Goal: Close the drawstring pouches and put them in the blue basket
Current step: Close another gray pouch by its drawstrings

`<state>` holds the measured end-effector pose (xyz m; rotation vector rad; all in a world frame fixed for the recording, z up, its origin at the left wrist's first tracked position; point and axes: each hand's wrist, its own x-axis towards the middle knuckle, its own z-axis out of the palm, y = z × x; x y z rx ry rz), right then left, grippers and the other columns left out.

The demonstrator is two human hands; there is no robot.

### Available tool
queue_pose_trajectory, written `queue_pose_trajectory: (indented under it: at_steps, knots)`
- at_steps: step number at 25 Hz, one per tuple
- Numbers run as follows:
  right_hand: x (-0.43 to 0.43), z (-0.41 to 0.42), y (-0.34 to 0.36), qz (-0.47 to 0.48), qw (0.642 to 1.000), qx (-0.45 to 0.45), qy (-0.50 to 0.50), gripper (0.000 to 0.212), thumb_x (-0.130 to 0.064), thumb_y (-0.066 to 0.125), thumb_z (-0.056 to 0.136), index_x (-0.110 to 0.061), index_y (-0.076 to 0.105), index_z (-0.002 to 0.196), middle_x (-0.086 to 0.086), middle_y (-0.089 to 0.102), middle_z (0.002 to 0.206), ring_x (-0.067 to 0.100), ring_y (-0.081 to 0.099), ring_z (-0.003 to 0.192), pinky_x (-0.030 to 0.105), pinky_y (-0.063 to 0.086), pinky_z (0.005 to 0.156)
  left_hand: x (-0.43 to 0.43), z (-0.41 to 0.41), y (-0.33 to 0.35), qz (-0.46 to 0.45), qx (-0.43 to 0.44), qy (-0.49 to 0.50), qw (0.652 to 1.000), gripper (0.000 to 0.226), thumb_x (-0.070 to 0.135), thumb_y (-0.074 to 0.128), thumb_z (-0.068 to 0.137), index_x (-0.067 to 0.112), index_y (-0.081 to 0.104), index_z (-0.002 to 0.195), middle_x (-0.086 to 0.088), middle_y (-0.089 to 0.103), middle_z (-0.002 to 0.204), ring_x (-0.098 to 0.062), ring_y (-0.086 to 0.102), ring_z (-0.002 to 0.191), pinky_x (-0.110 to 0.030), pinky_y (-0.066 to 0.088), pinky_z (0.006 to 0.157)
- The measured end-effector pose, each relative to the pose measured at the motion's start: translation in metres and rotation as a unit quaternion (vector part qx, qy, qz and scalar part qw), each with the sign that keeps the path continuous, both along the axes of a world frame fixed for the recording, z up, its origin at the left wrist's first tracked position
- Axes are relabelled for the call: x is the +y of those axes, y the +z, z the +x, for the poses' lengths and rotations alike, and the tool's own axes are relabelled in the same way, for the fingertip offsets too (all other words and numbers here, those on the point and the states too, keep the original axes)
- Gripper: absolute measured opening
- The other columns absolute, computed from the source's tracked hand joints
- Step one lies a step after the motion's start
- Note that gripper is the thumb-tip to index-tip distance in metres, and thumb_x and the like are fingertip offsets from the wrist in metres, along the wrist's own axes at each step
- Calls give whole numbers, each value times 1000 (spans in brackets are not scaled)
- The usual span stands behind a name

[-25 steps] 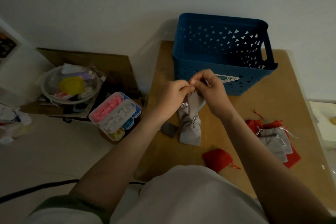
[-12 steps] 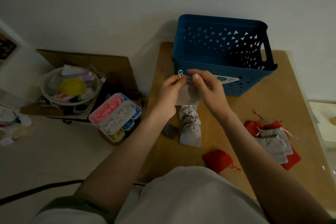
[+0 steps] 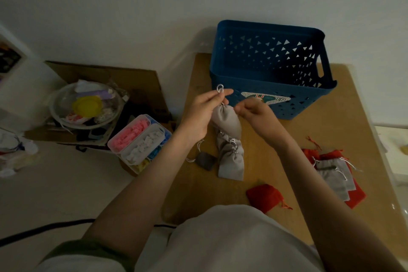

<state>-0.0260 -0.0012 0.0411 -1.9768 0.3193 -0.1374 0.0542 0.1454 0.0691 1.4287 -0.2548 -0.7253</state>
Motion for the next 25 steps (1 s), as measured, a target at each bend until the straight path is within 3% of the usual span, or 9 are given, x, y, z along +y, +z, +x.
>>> queue_pose_trajectory:
  at_steps: [2, 4, 6, 8, 10, 15, 20, 25]
  knots:
    - [1, -3, 6, 46, 999, 15, -22, 22, -18, 51, 98, -16, 62, 79, -1, 57, 82, -4, 53, 73, 17, 42, 73, 3, 3, -1, 64, -34, -30, 997, 24, 17, 49, 97, 17, 64, 116, 7, 61, 83, -1, 55, 90, -8, 40, 79]
    - [5, -3, 9, 67, 997, 26, -36, 28, -23, 45, 101, -15, 58, 77, -4, 55, 76, -4, 52, 67, 19, 41, 70, 1, 3, -2, 117, -66, -18, 991, 27, 14, 52, 96, 12, 59, 122, 6, 64, 85, 2, 56, 86, -1, 39, 66]
    - [10, -1, 9, 118, 992, 19, -49, 31, -23, 40, 102, -12, 53, 77, -2, 51, 70, 0, 50, 61, 20, 39, 65, -2, 2, -3, 142, -86, 8, 986, 20, 14, 55, 95, 10, 57, 114, 6, 65, 83, 0, 58, 82, -2, 40, 63]
    - [16, 1, 10, 185, 981, 0, -49, 30, -19, 38, 103, -11, 52, 77, -3, 48, 65, 2, 47, 58, 20, 38, 61, -4, 2, -7, 158, -111, 32, 981, 5, 18, 56, 95, 16, 60, 97, 7, 66, 82, -7, 61, 84, -11, 43, 71]
    - [21, 2, 12, 226, 974, -18, -19, 26, -13, 38, 102, -11, 55, 82, -5, 52, 66, 4, 48, 60, 17, 40, 60, -5, 3, -12, 170, -148, 55, 973, 13, 19, 54, 95, 20, 63, 85, 5, 66, 84, -12, 62, 88, -22, 46, 79]
    - [29, 2, 15, 186, 981, -51, 27, 10, -2, 47, 97, -9, 54, 96, 9, 53, 80, 6, 52, 70, 14, 44, 65, -7, -3, -9, 188, -164, 75, 966, 20, 19, 53, 96, 11, 70, 102, 2, 66, 89, -7, 58, 82, -13, 41, 66]
    - [32, 6, 13, 151, 985, -86, 9, 19, 2, 54, 92, -15, 49, 97, 9, 54, 77, 16, 54, 76, 29, 46, 76, -7, -6, -5, 205, -162, 67, 963, 22, 17, 50, 97, 11, 70, 105, 3, 64, 90, -1, 55, 78, -10, 40, 64]
    - [32, 11, 12, 111, 992, -51, -42, 27, -2, 58, 92, -14, 47, 114, 2, 59, 74, 11, 59, 74, 36, 50, 82, -2, -7, -5, 195, -175, 11, 965, 25, 18, 46, 99, 9, 68, 107, 0, 65, 95, -5, 56, 85, -11, 41, 71]
